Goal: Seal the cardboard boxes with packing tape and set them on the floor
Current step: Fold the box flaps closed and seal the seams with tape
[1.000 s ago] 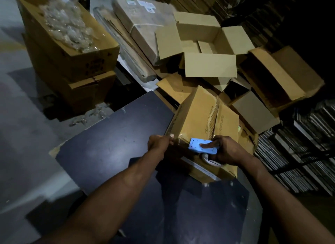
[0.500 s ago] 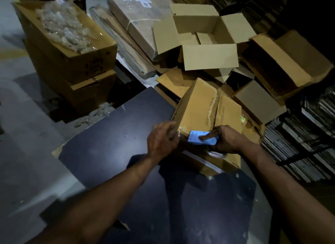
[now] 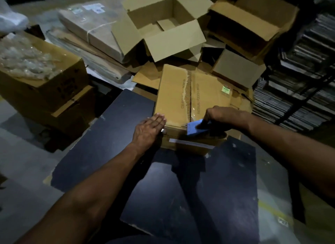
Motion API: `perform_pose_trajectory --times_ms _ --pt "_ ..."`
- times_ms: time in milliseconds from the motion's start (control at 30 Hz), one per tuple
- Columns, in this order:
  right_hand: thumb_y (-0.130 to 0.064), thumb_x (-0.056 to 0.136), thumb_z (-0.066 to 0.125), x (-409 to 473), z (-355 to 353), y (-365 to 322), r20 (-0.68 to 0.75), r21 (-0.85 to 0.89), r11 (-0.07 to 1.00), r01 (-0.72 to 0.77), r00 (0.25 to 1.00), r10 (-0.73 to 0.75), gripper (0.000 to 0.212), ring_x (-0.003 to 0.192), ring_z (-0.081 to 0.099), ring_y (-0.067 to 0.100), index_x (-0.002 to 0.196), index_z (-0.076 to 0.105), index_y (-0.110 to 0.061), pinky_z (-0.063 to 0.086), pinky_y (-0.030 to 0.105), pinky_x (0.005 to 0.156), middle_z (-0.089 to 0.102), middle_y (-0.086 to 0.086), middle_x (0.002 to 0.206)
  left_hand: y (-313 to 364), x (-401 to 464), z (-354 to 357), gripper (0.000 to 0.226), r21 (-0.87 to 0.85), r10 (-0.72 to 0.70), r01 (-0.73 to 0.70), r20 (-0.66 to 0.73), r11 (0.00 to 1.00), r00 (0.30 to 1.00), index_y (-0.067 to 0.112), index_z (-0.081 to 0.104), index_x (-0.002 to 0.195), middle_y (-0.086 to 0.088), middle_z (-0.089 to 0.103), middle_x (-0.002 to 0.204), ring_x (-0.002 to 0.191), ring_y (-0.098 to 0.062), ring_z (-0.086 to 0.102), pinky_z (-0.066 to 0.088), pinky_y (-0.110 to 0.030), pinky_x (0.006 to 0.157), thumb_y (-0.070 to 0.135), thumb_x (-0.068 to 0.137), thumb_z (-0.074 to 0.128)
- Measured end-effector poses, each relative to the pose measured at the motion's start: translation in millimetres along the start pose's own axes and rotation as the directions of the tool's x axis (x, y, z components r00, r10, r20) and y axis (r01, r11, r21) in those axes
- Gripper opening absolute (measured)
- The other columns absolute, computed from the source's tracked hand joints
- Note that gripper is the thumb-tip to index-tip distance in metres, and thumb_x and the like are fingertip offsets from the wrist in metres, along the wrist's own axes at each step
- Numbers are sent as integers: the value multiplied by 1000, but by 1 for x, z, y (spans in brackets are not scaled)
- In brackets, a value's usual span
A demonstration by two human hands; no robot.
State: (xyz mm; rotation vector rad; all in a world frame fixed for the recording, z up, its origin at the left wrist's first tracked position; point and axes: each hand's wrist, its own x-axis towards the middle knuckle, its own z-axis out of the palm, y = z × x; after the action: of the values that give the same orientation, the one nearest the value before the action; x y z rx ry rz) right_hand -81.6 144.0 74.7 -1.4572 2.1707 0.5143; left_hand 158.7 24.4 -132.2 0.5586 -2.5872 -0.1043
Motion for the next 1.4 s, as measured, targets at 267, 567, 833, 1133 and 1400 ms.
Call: perform_pose_trajectory --times_ms 267,567,833,1133,1400 --pt "-52 96 64 -20 3 -4 41 6 997 78 996 -78 47 105 61 22 128 68 -17 43 30 80 63 4 119 -29 -10 -14 59 -11 15 -15 8 1000 1000 13 63 142 -7 60 148 134 -25 60 55 -37 93 8 86 80" --pt "-43 81 80 -26 28 -38 -42 -98 984 151 987 -156 60 113 59 22 136 58 -37 49 33 80 60 -2 130 -26 5 -33 56 96 227 -230 34 968 973 12 65 138 -10 60 148 138 -26 55 32 -42 115 42 90 69" --pt "-23 76 77 -32 19 -33 14 -74 980 183 983 -182 59 92 61 14 132 67 -35 57 34 74 66 -13 106 5 14 -9 47 -19 365 -365 -8 931 931 4 66 137 -14 64 142 130 -29 63 36 -41 114 10 90 67" --pt "-56 90 70 -57 55 33 28 44 999 2 1000 -3 39 84 72 23 107 78 -22 58 37 75 76 4 96 -9 13 5 66 19 424 -423 -18 906 906 8 56 148 -9 52 155 142 -24 51 36 -43 119 2 87 81" --pt "-46 96 67 -70 57 27 -28 84 996 -42 999 45 28 64 56 11 98 76 -19 56 38 76 56 -10 70 2 13 -5 53 48 401 -400 6 915 916 8 54 148 -12 56 151 142 -27 52 43 -50 113 29 101 66"
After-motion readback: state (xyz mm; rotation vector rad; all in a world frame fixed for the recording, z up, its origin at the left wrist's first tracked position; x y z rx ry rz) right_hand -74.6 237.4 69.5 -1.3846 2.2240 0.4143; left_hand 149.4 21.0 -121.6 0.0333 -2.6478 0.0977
